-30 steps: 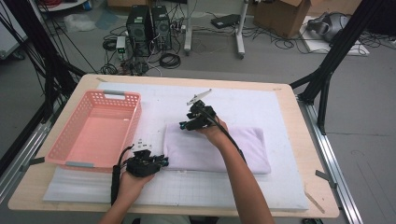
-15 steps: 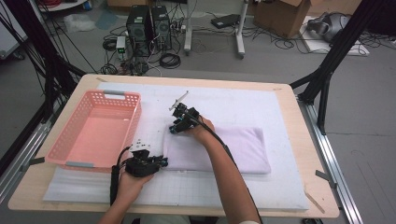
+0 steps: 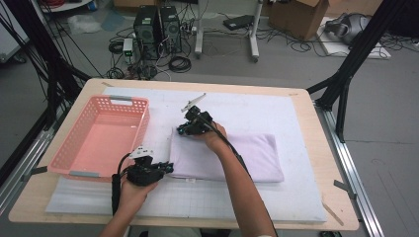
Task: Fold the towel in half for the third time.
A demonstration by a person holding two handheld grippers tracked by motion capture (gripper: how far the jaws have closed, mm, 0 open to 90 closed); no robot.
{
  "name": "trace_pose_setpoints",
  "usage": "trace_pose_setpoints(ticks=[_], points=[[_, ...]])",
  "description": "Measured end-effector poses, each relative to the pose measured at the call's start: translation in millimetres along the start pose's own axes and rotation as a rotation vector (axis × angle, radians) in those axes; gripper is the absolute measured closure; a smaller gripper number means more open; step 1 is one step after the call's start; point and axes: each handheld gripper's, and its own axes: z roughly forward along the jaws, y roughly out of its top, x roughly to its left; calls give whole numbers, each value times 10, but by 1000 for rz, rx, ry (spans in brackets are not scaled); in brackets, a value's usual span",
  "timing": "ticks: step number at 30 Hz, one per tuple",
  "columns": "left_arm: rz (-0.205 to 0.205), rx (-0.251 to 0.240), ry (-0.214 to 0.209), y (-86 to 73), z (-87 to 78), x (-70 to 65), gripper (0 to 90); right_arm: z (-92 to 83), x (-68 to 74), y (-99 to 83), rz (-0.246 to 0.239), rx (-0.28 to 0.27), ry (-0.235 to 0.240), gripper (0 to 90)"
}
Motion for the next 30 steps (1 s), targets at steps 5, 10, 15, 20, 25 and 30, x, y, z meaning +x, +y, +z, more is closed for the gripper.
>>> trace_pose_setpoints(ticks=[5,10,15,20,25,30], points=[[-5,-61,-44,71,-61,-55,822,-154,-26,-19,25,-78,16,823],[8,-59,-85,81,10,-172,822,-299,-36,-103,38,-115,27,823],[17,-58,-107,120,87,-264,820,-431,-52,-175,42,-132,14,823],[37,-47,-139,213,198,-373,818,-601,-77,-236,30,-131,-11,824],[78,-17,-164,316,368,-535,813,-794,-145,-326,36,-139,-42,824],[97,4,-187,402,512,-691,811,-971,-208,-460,38,-151,-75,823]])
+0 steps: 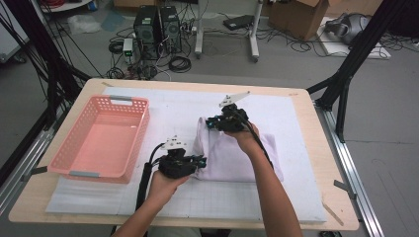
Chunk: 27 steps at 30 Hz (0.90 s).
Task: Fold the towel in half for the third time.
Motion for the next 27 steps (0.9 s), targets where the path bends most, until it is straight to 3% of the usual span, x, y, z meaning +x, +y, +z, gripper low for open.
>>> trace_pose_setpoints(ticks=[6,13,27], points=[[33,24,-19,118,209,-167,807,-225,-81,-132,28,-17,-36,821],[57,54,-35,219,466,-341,806,-464,-187,-278,22,-11,-78,820],[73,95,-51,293,995,-636,791,-814,-393,-629,42,-3,-156,815]])
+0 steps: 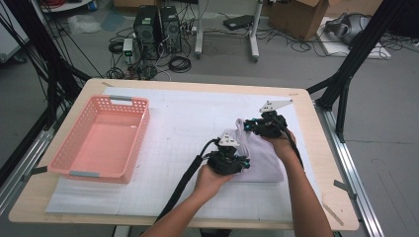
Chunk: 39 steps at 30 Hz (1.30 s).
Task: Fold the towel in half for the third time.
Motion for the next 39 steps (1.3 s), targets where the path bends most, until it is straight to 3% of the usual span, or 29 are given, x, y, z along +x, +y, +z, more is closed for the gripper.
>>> trace_pose_setpoints(ticks=[3,6,10,14,17,23,27,30,35,39], points=[[-2,-4,4,-1,45,-18,756,-25,-21,-39,-15,1,-10,815],[-8,-10,-7,6,10,-12,617,-36,-45,-86,-18,5,-17,815],[15,-64,6,17,-212,0,473,-64,-88,-148,-7,3,-26,815],[44,-105,52,-15,-441,112,418,-86,-136,-203,4,11,-48,815],[55,-128,92,-81,-596,255,409,-99,-153,-240,13,15,-54,815],[37,-149,153,-274,-820,579,395,-125,-160,-319,18,55,-89,786],[40,-164,187,-398,-930,748,381,-255,-174,-390,53,49,-168,664],[47,-172,203,-466,-1002,835,376,-435,-174,-457,75,24,-211,653],[63,-194,222,-531,-1074,919,376,-724,-27,-580,99,-6,-254,574],[69,-203,212,-577,-1104,963,376,-791,179,-714,110,8,-240,490]])
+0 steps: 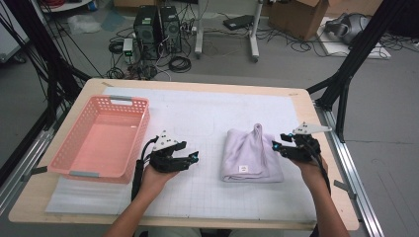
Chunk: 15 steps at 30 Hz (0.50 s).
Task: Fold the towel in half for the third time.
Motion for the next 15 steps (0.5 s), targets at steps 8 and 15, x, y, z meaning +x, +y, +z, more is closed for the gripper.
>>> trace_pose_setpoints(ticks=[8,15], points=[[-2,-23,-16,-34,-37,45,376,11,353,-225,88,-7,84,349],[-20,-30,-7,-62,-74,89,377,181,479,-254,109,48,130,487]])
